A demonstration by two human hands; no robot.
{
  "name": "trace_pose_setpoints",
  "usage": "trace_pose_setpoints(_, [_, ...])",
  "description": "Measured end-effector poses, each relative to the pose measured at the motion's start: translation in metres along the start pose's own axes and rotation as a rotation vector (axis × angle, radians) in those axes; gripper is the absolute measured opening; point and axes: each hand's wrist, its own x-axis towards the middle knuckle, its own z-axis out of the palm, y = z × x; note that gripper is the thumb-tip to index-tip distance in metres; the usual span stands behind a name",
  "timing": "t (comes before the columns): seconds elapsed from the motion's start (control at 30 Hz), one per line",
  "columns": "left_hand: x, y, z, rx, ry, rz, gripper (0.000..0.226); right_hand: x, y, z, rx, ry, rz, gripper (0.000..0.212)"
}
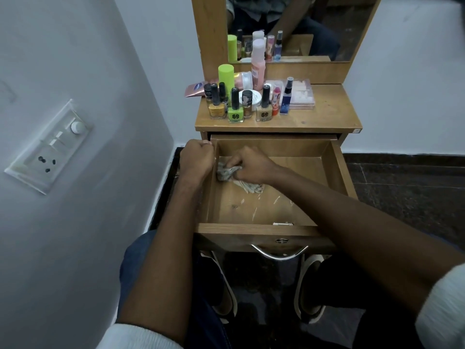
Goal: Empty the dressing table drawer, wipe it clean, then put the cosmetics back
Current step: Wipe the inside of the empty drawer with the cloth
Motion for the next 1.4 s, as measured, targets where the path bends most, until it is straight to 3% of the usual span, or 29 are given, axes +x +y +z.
trace_pose_setpoints(0.07, [0.000, -0.001, 0.000, -0.016, -0.008, -0.011, 0.036, 0.003, 0.000, 0.000, -0.064, 0.148, 0.111, 0.023])
trace_pose_setpoints(0.13, [0.003, -0.003, 0.002, 0.012, -0.005, 0.000, 0.034, 0.002, -0.007, 0.010, -0.168, 0.186, 0.114, 0.025])
trace_pose_setpoints(0.23, [0.002, -0.002, 0.007, 0.105, 0.026, 0.036, 0.031, 0.004, -0.007, 0.015, -0.110, 0.110, 0.017, 0.025])
trace_pose_setpoints(0.37, [-0.002, -0.001, 0.012, 0.206, 0.066, 0.091, 0.025, 0.004, 0.004, -0.001, -0.046, -0.136, -0.114, 0.013])
trace_pose_setpoints(0.43, [-0.001, -0.002, 0.013, 0.216, 0.071, 0.092, 0.026, -0.003, 0.008, 0.000, 0.017, -0.193, -0.147, 0.026])
trace_pose_setpoints(0.57, [-0.002, -0.001, 0.013, 0.235, 0.084, 0.101, 0.024, -0.003, 0.011, 0.004, 0.029, 0.043, -0.079, 0.007])
trace_pose_setpoints(0.73, [-0.003, -0.001, 0.016, 0.246, 0.098, 0.112, 0.024, -0.018, -0.002, 0.003, 0.021, -0.219, -0.252, 0.011])
trace_pose_setpoints(0.87, [-0.006, 0.002, 0.014, 0.254, 0.091, 0.128, 0.023, -0.017, 0.005, -0.001, 0.047, -0.040, -0.176, 0.019])
trace_pose_setpoints(1.0, [-0.012, 0.004, 0.015, 0.293, 0.106, 0.158, 0.026, -0.023, -0.004, 0.007, 0.104, -0.318, -0.136, 0.029])
trace_pose_setpoints(1.03, [-0.013, 0.004, 0.015, 0.302, 0.112, 0.167, 0.027, -0.024, -0.001, 0.006, 0.128, -0.301, -0.122, 0.028])
trace_pose_setpoints(1.13, [-0.017, 0.006, 0.015, 0.323, 0.110, 0.189, 0.027, -0.021, 0.007, -0.001, 0.032, -0.008, -0.107, 0.019])
trace_pose_setpoints(1.17, [-0.018, 0.007, 0.015, 0.331, 0.110, 0.192, 0.027, -0.023, 0.005, -0.002, -0.013, 0.019, -0.101, 0.019])
trace_pose_setpoints(1.3, [-0.019, 0.007, 0.016, 0.357, 0.109, 0.187, 0.029, -0.036, 0.001, -0.001, 0.045, -0.312, -0.153, 0.029])
trace_pose_setpoints(1.33, [-0.020, 0.008, 0.016, 0.362, 0.106, 0.184, 0.029, -0.036, 0.006, -0.006, 0.073, -0.300, -0.131, 0.029])
trace_pose_setpoints(1.4, [-0.023, 0.010, 0.014, 0.383, 0.104, 0.185, 0.028, -0.035, 0.015, -0.016, 0.079, -0.104, -0.054, 0.029])
